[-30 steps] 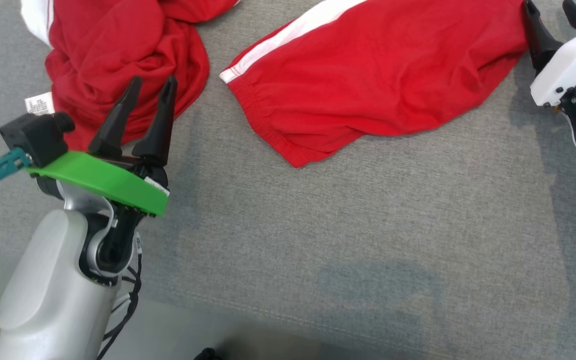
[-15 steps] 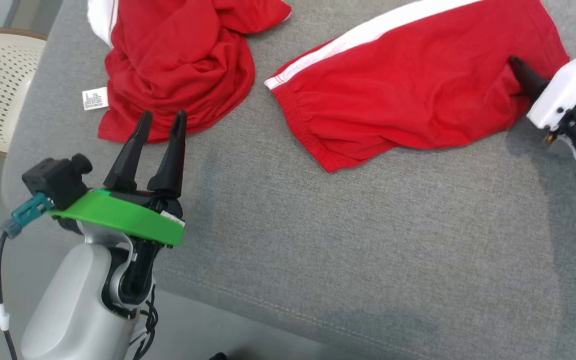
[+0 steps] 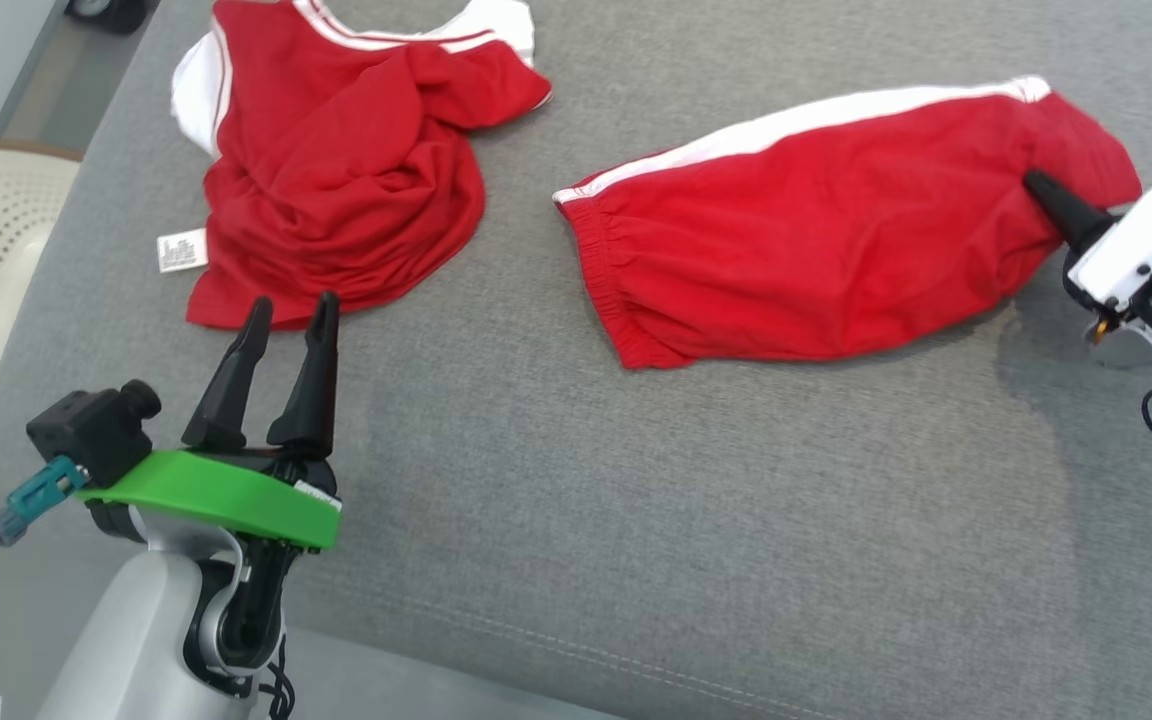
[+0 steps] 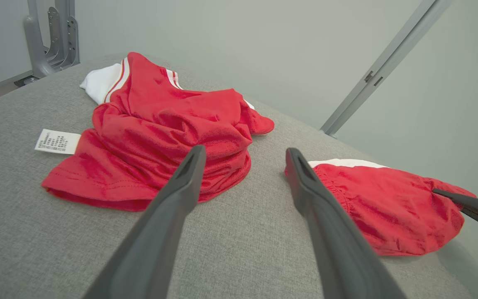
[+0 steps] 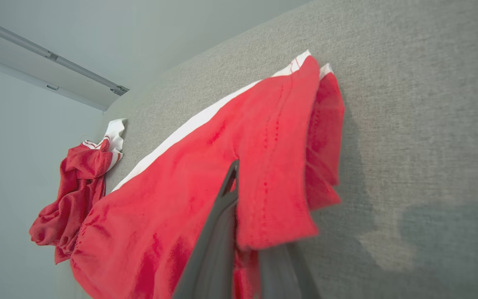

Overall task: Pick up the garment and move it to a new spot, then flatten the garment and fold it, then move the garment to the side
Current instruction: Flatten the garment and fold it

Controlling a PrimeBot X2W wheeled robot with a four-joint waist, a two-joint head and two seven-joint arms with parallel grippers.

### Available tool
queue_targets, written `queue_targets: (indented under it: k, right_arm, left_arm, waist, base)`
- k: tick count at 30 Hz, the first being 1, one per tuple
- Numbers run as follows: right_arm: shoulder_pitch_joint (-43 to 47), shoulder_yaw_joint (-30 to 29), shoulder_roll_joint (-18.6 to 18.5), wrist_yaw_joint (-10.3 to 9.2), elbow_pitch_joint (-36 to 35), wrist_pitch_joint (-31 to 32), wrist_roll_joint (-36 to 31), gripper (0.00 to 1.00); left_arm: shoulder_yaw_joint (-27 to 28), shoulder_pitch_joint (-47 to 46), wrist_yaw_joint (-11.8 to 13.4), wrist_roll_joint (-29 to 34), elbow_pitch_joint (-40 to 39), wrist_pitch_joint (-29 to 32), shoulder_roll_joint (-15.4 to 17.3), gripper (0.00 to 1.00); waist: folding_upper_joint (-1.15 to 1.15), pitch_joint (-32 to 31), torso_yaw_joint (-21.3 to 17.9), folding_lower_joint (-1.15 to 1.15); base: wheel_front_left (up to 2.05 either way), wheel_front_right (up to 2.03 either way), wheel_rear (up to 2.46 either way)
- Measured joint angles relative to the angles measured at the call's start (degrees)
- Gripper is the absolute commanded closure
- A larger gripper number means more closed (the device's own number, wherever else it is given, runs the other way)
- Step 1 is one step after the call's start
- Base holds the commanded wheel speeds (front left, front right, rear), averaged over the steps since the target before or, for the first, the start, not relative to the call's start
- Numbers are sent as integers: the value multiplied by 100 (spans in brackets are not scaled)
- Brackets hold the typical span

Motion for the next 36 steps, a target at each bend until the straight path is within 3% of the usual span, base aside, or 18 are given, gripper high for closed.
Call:
queue_targets:
  k: [21,22,23,25,26,31,36]
  right_arm:
    - [2540,-732,232,-13,-1045,-517,660,100]
    - [2583,-725,232,-12,-1057,-542,637,97]
    - [2613,-703,233,-5,-1066,-595,587,80]
    - [2631,-673,250,1,-1081,-726,475,20]
    - [2640,-666,267,3,-1089,-769,470,0]
    - [2853,-669,334,3,-1096,-932,431,0]
    - [2974,-768,138,-12,-1098,-1036,258,0]
  left_arm:
    - [68,672,294,-12,-738,159,318,0]
    - [53,672,296,9,-791,163,339,0]
    - [35,672,313,29,-826,163,368,0]
    - [-13,672,356,163,-864,160,433,0]
    - [-42,672,378,275,-867,160,463,0]
    - [-119,672,443,471,-880,162,514,0]
    - [-141,684,509,474,-981,189,531,0]
  waist:
    - [0,-461,-1273,0]
    - [0,-455,-1320,0]
    - [0,-447,-1365,0]
    - [0,-426,-1446,0]
    - [0,-417,-1479,0]
    - [0,-430,-1537,0]
    - [0,-501,-1466,0]
  base:
    - [0,0,0]
    - [0,0,0]
    - [0,0,0]
    - [0,0,0]
    - [0,0,0]
    - [0,0,0]
    - [0,0,0]
